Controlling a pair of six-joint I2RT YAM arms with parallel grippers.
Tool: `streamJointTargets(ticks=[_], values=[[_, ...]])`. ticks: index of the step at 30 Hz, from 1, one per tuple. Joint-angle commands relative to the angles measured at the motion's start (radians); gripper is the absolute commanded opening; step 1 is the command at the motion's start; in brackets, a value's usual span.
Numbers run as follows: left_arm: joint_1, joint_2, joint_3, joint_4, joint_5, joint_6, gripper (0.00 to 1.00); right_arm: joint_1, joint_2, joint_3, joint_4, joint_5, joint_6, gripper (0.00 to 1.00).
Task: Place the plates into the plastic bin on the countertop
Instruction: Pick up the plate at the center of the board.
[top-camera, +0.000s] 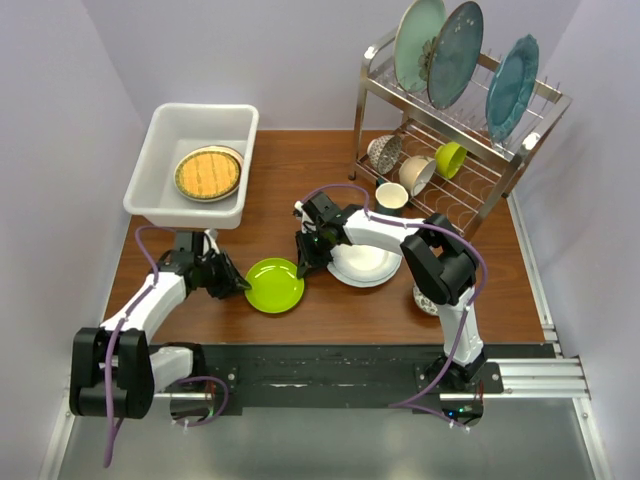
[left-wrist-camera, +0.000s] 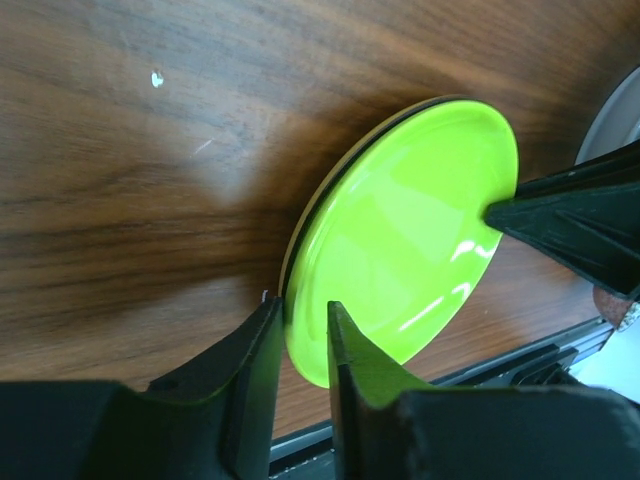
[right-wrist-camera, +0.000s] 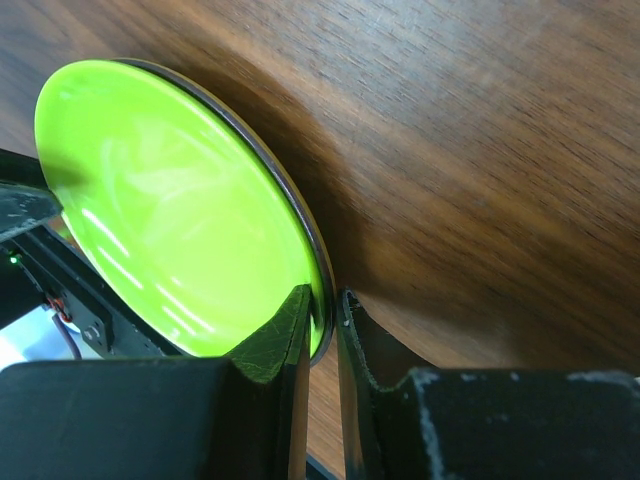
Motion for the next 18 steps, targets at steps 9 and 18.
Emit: streamJointTargets(ticks=[9, 18], values=[[-0.028, 0.016, -0.022, 0.075, 0.033, -0.006, 0.17, -0.001, -0.025, -0.021, 0.001, 0.004, -0.019, 0.15], [-0.029, -0.022, -0.005, 0.046, 0.018, -0.01, 0.0, -0.001, -0.041, -0.03, -0.002, 0.008, -0.03, 0.35]])
